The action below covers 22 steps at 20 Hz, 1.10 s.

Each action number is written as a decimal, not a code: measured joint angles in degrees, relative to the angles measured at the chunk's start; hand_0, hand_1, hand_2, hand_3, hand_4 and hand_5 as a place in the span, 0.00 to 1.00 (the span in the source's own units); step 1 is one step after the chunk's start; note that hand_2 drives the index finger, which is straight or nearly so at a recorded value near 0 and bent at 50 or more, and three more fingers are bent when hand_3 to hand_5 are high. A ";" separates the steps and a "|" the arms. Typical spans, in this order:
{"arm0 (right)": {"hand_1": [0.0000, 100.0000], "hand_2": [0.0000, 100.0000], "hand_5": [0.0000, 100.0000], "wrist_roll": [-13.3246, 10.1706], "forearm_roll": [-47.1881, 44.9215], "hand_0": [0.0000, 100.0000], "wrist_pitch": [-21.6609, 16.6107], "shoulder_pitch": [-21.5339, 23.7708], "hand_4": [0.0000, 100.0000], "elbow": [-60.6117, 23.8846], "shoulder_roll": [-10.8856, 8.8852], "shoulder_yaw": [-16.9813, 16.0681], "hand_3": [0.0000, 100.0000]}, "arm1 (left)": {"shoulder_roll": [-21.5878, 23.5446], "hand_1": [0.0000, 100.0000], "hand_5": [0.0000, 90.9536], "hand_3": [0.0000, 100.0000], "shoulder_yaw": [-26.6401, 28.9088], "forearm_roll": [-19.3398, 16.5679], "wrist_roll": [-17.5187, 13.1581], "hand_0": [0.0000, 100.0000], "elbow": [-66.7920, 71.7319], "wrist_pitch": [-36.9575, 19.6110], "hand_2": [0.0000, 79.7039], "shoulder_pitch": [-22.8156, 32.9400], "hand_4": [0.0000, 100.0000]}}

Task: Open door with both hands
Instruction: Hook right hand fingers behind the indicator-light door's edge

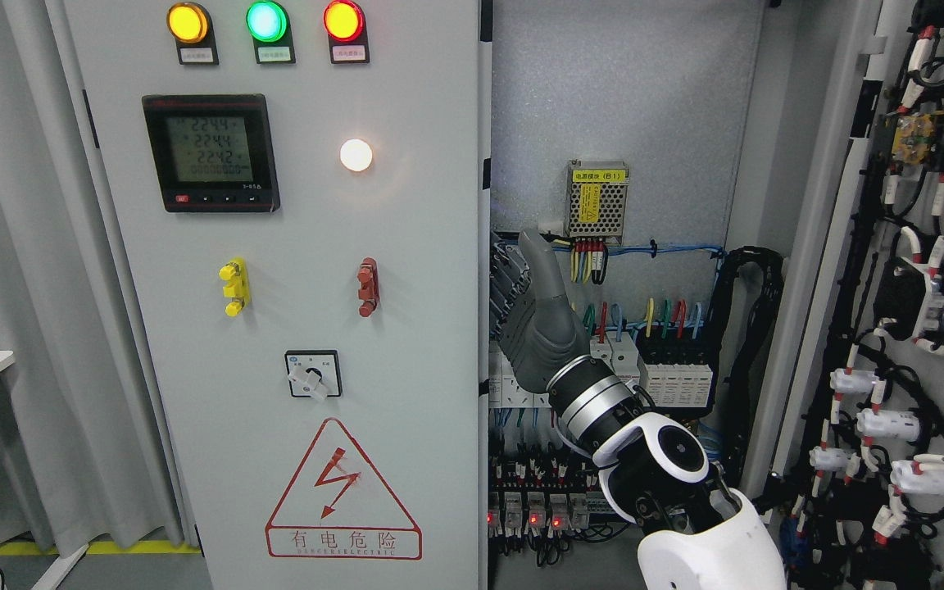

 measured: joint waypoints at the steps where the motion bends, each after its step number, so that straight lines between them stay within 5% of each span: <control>1: 0.00 0.00 0.00 0.01 -0.01 0.22 0.11 0.00 0.00 -0.02 0.00 -0.01 0.00 | 0.00 0.00 0.00 0.03 0.00 0.00 0.00 0.30 0.02 -0.01 0.03 -0.06 0.04; 22: 0.00 0.00 0.00 2.89 0.00 0.22 0.42 0.67 0.00 -0.96 0.00 -0.86 0.00 | 0.00 0.00 0.00 0.03 0.02 0.00 0.00 0.30 0.01 0.02 0.03 -0.54 0.04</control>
